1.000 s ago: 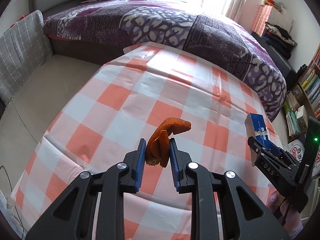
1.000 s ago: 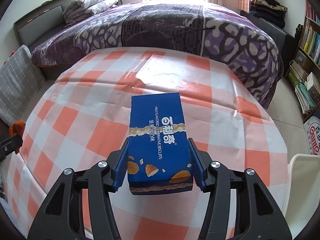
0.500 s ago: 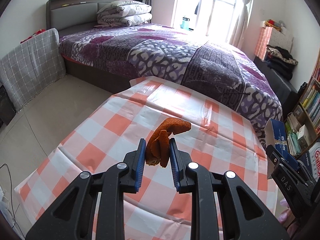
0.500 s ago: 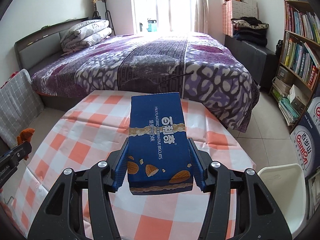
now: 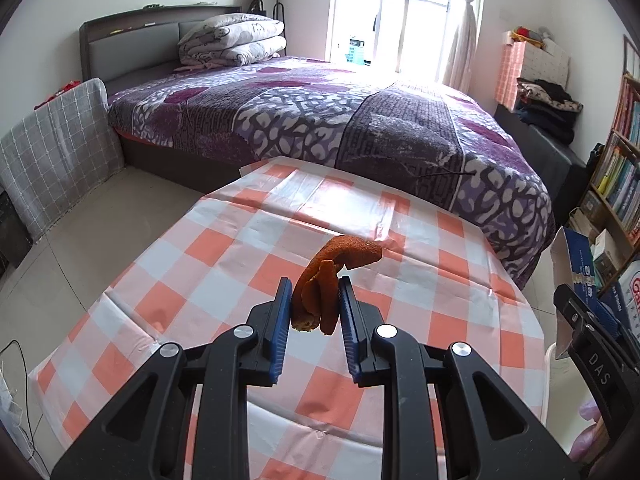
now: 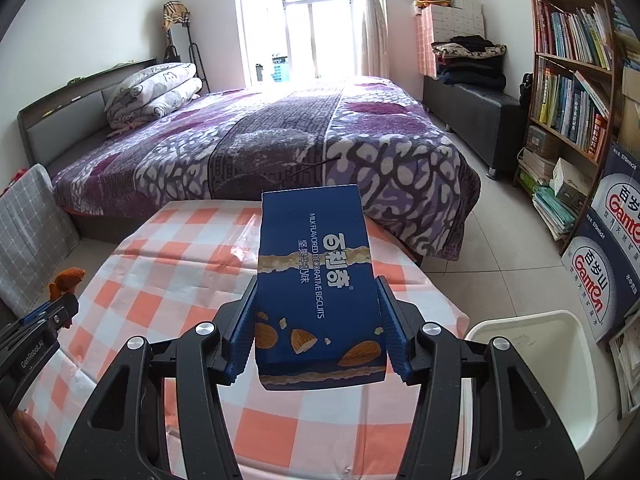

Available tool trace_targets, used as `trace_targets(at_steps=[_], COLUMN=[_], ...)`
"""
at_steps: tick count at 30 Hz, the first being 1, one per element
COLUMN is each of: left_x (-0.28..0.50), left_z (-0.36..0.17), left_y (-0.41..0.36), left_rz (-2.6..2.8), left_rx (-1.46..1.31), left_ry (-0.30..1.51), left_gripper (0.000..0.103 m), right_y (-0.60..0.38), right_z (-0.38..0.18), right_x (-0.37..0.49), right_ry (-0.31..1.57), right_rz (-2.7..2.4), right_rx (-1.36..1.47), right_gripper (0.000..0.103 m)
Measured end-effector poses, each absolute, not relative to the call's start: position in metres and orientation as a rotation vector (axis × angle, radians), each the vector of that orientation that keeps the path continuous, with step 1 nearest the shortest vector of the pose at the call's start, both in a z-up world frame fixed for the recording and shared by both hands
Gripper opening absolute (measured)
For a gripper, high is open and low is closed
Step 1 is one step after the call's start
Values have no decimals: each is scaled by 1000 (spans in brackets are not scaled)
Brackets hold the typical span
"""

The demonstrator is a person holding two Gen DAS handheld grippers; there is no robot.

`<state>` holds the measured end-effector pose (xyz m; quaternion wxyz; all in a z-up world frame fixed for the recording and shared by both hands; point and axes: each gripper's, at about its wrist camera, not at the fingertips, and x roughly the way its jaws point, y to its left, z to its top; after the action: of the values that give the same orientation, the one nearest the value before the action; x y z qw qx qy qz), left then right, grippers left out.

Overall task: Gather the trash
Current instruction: 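Carry biscuit box with right while left carries orange peel to white bin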

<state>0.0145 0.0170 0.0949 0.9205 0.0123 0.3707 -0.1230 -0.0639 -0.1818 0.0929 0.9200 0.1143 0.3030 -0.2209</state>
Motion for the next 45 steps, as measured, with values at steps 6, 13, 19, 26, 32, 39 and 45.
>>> trace_targets(at_steps=[6, 13, 19, 26, 32, 39, 45], left_x=[6, -8, -17, -29, -44, -62, -81], left_z=[101, 110, 112, 111, 109, 105, 103], left_y=[-4, -31, -53, -80, -105, -133, -159], left_rz=[-280, -321, -351, -394, -446, -505, -565], left_rx=[24, 33, 50, 78, 113, 158, 200], left_ry=[750, 730, 727, 727, 724, 723, 723], left_gripper=[24, 24, 24, 24, 24, 24, 24], right_y=[-196, -210, -227, -250, -274, -305, -330], right_z=[97, 105, 109, 111, 112, 111, 108], right_x=[-78, -95, -109, -126, -141, -163, -185], right_ry=[610, 585, 574, 567, 575, 591, 610], right_rz=[-476, -497, -528, -581, -639, -719, -786], right_rx=[243, 241, 259, 288, 321, 373, 430], right_gripper=[52, 52, 52, 52, 52, 52, 53])
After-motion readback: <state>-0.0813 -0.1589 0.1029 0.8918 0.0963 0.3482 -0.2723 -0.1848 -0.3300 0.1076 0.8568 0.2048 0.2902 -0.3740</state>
